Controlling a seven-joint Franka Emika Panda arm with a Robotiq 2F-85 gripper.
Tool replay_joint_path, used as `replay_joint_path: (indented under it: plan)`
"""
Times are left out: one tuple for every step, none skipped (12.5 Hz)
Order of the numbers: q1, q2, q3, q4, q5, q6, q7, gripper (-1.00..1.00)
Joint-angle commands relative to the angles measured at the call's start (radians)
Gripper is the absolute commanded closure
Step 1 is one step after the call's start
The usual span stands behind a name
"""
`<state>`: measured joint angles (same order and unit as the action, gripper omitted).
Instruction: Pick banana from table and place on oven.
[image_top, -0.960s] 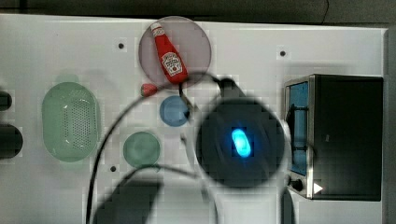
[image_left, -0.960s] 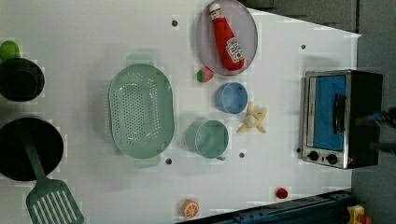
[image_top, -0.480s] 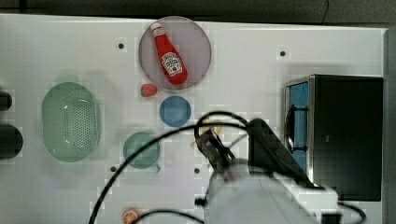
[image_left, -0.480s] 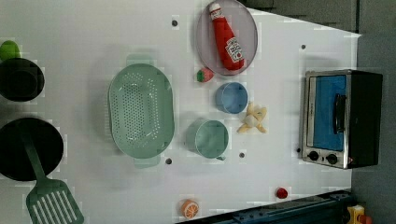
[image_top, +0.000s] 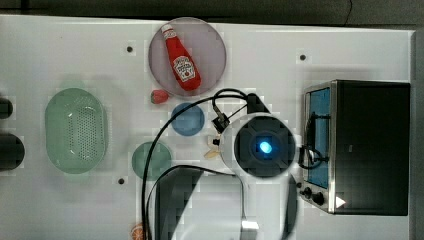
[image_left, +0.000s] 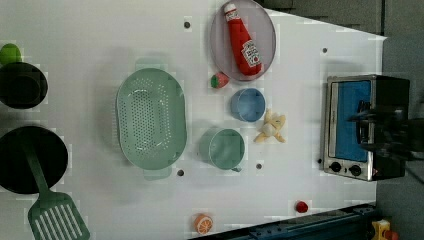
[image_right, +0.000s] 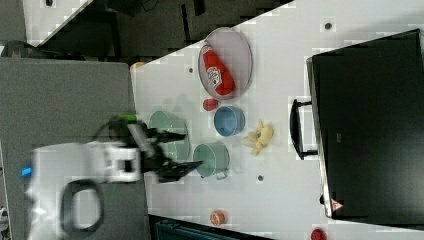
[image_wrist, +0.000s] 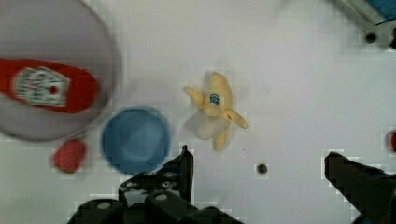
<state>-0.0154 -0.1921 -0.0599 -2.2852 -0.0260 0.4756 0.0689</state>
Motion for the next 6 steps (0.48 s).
replay_joint_path:
  plan:
    - [0.006, 0.047, 0.006, -0.041, 0.001, 0.125, 0.011, -1.00]
    - [0.006, 0.081, 0.010, -0.066, 0.001, 0.181, 0.011, -1.00]
    - [0.006, 0.120, 0.015, -0.082, 0.001, 0.228, 0.012, -1.00]
    - [0.007, 0.162, 0.022, -0.090, 0.001, 0.268, 0.012, -1.00]
    - [0.007, 0.205, 0.030, -0.093, 0.001, 0.301, 0.012, -1.00]
    - [0.007, 0.248, 0.038, -0.092, 0.001, 0.331, 0.013, -1.00]
